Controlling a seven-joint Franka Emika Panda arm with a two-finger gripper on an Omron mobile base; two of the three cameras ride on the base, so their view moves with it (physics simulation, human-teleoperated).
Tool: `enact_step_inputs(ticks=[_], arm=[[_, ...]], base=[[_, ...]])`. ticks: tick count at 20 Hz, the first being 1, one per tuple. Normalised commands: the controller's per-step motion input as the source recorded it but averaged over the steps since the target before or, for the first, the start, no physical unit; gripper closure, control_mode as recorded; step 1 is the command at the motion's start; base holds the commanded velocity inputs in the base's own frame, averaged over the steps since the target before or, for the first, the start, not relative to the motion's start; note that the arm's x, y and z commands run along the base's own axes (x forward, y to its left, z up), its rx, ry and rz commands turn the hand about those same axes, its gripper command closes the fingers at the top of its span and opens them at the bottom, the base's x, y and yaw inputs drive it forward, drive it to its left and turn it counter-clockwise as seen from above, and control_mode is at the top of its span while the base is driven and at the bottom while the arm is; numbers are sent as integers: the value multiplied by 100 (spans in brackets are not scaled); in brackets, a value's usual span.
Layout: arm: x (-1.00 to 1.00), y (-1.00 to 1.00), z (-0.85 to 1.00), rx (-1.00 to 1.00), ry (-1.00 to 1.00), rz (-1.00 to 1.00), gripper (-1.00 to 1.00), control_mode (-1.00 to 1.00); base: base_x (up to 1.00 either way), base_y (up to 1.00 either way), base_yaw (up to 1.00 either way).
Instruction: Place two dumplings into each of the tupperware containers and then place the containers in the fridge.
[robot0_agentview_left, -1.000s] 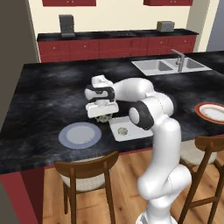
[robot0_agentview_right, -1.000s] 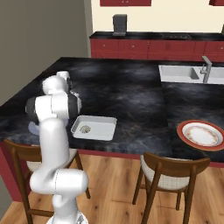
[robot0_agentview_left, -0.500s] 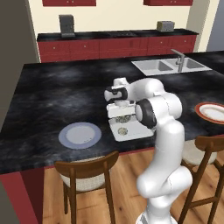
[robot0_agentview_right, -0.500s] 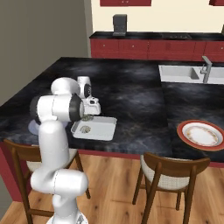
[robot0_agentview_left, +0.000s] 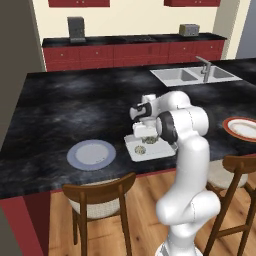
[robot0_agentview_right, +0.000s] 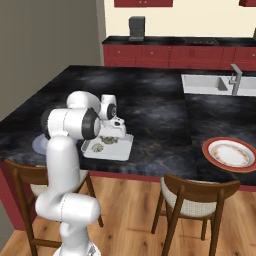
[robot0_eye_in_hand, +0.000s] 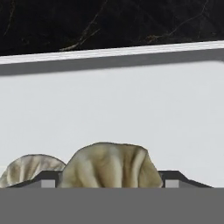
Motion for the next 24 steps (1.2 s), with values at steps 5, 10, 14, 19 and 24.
enact_step_inputs(ticks=[5,10,14,19,24], arm=[[0,-21,-27,2,0,0,100,-100],[-1,0,-7,0,-1,0,-100,-100],[-9,0,0,0,0,0,-100,-100],[-19,0,5,0,0,0,-100,-100],[-53,-41,45,0,-1,-12,-100,-100]], base=[[0,0,0],[0,0,0],[0,0,0],[0,0,0],[0,0,0]])
